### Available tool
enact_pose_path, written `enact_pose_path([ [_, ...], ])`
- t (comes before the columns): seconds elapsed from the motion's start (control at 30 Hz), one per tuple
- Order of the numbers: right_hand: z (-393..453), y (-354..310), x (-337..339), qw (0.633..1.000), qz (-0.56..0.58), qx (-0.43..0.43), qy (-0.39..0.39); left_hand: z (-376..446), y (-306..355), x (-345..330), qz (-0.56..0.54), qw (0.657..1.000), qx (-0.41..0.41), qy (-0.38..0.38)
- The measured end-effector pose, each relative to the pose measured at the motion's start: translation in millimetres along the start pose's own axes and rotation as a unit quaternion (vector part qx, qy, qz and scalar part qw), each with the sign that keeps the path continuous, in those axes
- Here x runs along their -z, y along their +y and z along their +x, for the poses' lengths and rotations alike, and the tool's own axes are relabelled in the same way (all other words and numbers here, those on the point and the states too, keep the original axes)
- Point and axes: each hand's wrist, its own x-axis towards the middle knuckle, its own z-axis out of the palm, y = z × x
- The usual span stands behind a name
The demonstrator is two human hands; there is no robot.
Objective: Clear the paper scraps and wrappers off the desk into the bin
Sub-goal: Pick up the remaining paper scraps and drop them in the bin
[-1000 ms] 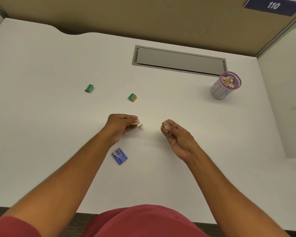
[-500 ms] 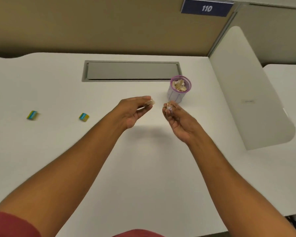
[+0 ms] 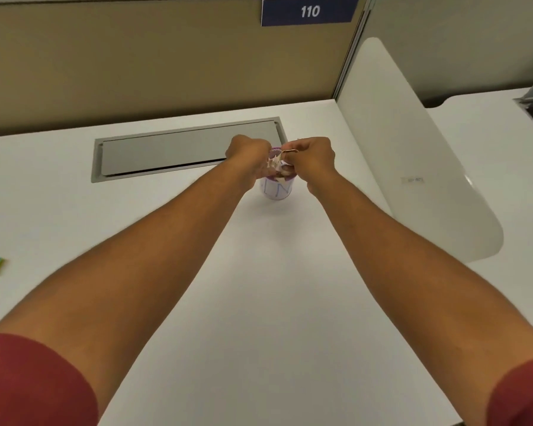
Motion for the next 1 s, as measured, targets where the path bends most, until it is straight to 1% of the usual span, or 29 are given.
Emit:
enact_pose_path([
  [0.1, 5, 1, -5, 0.996, -0.069, 0.045, -0.017, -3, 9, 4, -0.017, 1.000, 0.021, -0.008],
  [0.17, 5, -2, -6, 0.987, -0.122, 0.093, -0.040, -5, 12, 7, -0.023, 0.999, 0.028, -0.020],
  [0.23, 6, -8, -4, 0.967, -0.202, 0.133, -0.082, -8, 13, 9, -0.029, 0.999, 0.023, -0.035],
  [0.3, 5, -14, -2, 0.937, -0.289, 0.151, -0.127, -12, 12, 10, -0.042, 0.998, 0.015, -0.050],
  [0.37, 2, -21, 0, 0.916, -0.335, 0.158, -0.155, -13, 10, 14, -0.045, 0.998, -0.007, -0.052],
  [0.43, 1, -28, 6, 0.908, -0.344, 0.171, -0.164, -12, 3, 22, -0.028, 0.998, -0.044, -0.030],
  [0.5, 3, -32, 14, 0.910, -0.341, 0.175, -0.157, -9, -17, 32, 0.011, 0.996, -0.086, 0.000],
  [0.57, 5, -32, 21, 0.909, -0.349, 0.182, -0.135, -8, -51, 42, 0.086, 0.986, -0.138, 0.026],
  [0.6, 5, -31, 22, 0.905, -0.359, 0.190, -0.124, -7, -71, 46, 0.144, 0.974, -0.168, 0.040],
  [0.63, 4, -29, 21, 0.899, -0.371, 0.201, -0.116, -6, -93, 49, 0.218, 0.955, -0.196, 0.044],
  [0.67, 2, -27, 20, 0.891, -0.385, 0.212, -0.112, -6, -115, 50, 0.303, 0.928, -0.216, 0.032],
  [0.7, -1, -24, 18, 0.880, -0.402, 0.225, -0.114, -8, -136, 49, 0.389, 0.895, -0.217, 0.005],
  [0.77, -5, -17, 12, 0.847, -0.451, 0.248, -0.132, -11, -174, 43, 0.522, 0.832, -0.180, -0.048],
  [0.8, -6, -14, 9, 0.828, -0.476, 0.258, -0.144, -14, -189, 39, 0.557, 0.812, -0.158, -0.068],
  [0.87, -7, -7, 4, 0.793, -0.518, 0.272, -0.167, -18, -215, 32, 0.588, 0.790, -0.151, -0.088],
  [0.93, -7, -2, 1, 0.772, -0.543, 0.279, -0.177, -20, -229, 32, 0.595, 0.780, -0.178, -0.083],
  [1.0, -7, -2, 0, 0.762, -0.550, 0.287, -0.185, -19, -233, 36, 0.591, 0.779, -0.194, -0.082],
])
